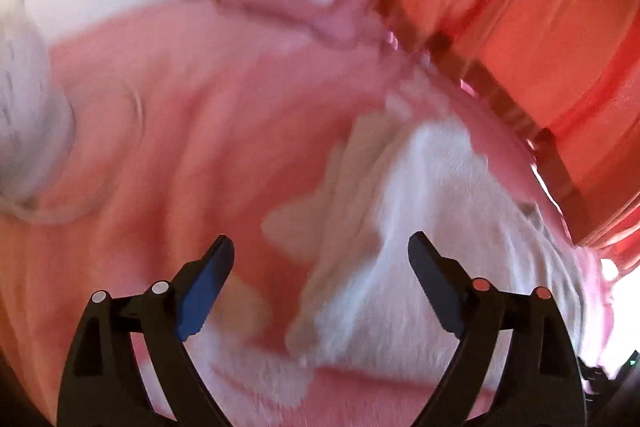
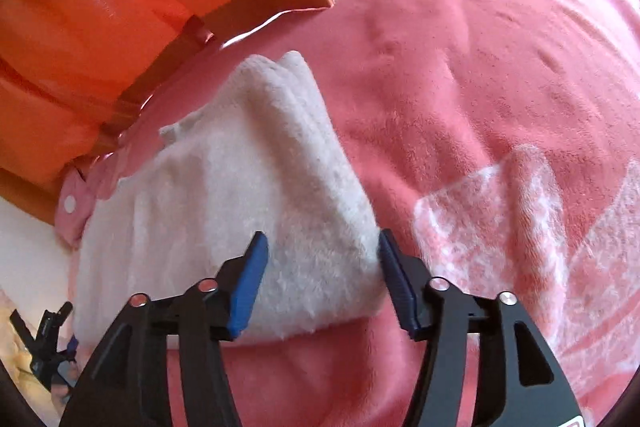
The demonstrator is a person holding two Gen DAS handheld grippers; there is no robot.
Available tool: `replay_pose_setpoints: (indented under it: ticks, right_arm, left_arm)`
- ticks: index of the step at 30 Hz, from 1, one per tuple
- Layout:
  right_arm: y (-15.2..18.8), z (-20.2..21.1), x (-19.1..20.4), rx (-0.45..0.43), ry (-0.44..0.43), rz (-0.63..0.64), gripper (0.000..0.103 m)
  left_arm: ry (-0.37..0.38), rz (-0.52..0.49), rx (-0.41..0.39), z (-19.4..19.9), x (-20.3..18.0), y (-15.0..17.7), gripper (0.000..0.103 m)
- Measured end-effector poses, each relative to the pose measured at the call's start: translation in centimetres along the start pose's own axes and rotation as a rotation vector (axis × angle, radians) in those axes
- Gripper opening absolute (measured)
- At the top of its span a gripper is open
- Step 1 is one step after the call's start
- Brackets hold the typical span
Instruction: Fold small clothes
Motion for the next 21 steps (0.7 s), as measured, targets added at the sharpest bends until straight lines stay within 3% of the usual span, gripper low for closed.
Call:
replay_pose_setpoints:
  ticks: [2, 4, 5, 6, 7, 8, 9, 10, 12, 15, 17, 20, 21]
  right_arm:
    - [0.2, -0.5, 0.0, 0.022, -0.012, -0.007, 0.066]
    - [0.8, -2.1, -0.1, 0.107, -0.066, -0.039, 0.071]
    - [0.6, -2.1, 0.3, 0.088, -0.095, -0.029, 0.082]
    - [0.5, -2.4, 0.6, 0.103, -0.094, -0.013, 0.084]
    - [0.3, -2.5, 1.3, 0.102, -0.055, 0.034, 0.080]
    - [0.2, -2.4, 1.8, 0.102, -0.038, 0.070, 0.061]
    - [0.0, -2.1, 2.4, 0.110, -0.048, 0.095, 0.046]
    - [-0.5, -0.9, 2.7, 0.106, -0.078, 0.086, 0.023]
    - [-2.0, 3.0, 2.7, 0.035, -0.160, 0.060, 0.018]
    - [-2.6, 8.5, 2.0, -0.040, -0.123, 0.138, 0.013]
    - [-1.0, 7.2, -0.2, 0.031, 0.029, 0.185, 0.012]
    - [2.3, 3.1, -3.4, 0.239, 0.092, 0.157, 0.012]
    - [2.5, 3.2, -3.3, 0.248, 0.088, 0.166, 0.013]
  left_arm:
    - [0.036, 0.002, 0.032, -0.6, -0.1, 1.3, 0.086]
    - [0.048, -0.026, 0.049, -1.0, -0.7, 2.3, 0.086]
    - [0.064, -0.054, 0.061, -1.3, -1.3, 2.8, 0.083]
    - [0.077, -0.067, 0.065, -1.3, -1.7, 3.0, 0.078]
    - [0.099, -0.083, 0.076, -1.5, -2.1, 3.1, 0.056]
    - [0.093, -0.086, 0.093, -1.7, -2.2, 2.9, 0.037]
    - [0.104, -0.080, 0.100, -1.6, -2.4, 2.8, 0.033]
    - [0.138, -0.063, 0.102, -0.8, -2.4, 2.6, 0.028]
    - [0.198, -0.066, 0.069, 2.3, -3.0, 1.9, 0.024]
    - [0.188, -0.149, 0.062, 5.5, -4.2, 2.4, 0.022]
    - [0.133, -0.206, 0.098, 5.7, -3.9, 4.2, 0.022]
    - [0.044, -0.199, 0.227, 2.4, -1.4, 8.3, 0.022]
    - [0.032, -0.181, 0.241, 2.0, -0.9, 9.1, 0.023]
Point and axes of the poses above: each gripper's, at about its wrist camera, not at the fingertips, and z roughly against the way its jaws point, x to its left, y to its underside, the point moved 5 cm from there along -z, roughly the way its jaws point, and after that the axes turned 2 degrees about x, right-handed, at the moved point
